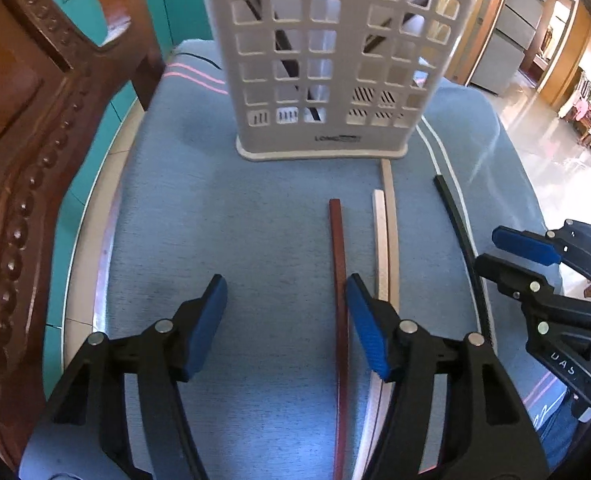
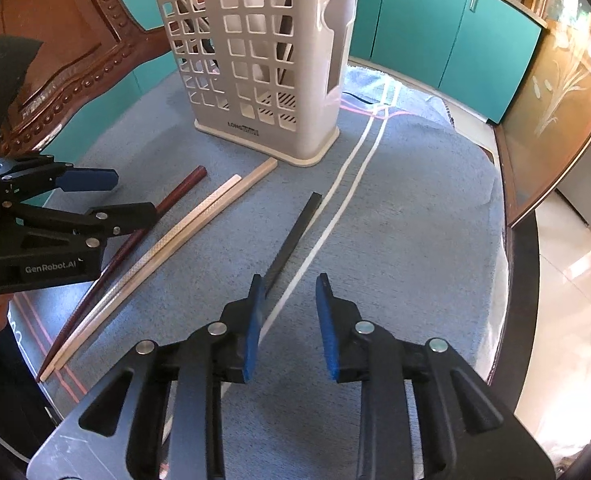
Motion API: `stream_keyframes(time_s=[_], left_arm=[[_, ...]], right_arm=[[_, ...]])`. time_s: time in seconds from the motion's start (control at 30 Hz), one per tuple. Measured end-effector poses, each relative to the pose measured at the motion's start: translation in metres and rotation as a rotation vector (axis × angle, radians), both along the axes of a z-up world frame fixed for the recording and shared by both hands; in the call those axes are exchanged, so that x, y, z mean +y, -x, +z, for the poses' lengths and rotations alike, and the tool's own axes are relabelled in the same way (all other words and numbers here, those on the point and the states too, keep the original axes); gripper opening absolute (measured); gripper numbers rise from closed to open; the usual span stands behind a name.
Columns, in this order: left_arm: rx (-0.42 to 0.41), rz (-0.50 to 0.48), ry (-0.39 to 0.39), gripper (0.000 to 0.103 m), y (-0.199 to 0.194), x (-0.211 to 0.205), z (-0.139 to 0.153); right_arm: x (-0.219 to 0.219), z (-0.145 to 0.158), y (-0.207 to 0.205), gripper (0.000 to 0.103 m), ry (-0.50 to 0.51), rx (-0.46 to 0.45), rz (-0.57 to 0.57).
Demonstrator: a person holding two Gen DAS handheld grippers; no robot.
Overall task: Organize utensils
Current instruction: 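Grasp a dark red chopstick with the left tool while the right tool grasps a black chopstick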
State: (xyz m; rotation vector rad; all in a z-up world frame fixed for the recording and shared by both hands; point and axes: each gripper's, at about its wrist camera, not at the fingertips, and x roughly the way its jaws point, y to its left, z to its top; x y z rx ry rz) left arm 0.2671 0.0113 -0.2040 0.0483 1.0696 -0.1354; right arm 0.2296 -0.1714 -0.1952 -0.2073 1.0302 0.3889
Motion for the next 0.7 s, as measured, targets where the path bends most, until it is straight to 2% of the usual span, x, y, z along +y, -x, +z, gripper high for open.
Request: stream_keyframes(time_s=[0.33, 0.7], left_arm=[[0.013, -0.015, -0.034, 0.062, -0.002, -0.011, -0.003], [0.009, 0.006, -0.051, 0.062, -0.004, -0.001, -0.006]], right_arm=[[0.023, -0.006, 0.001, 0.029, 0.045, -0.012, -0.008], [0.032, -0.009, 0.010, 0.029, 0.114, -0.051, -0.018]])
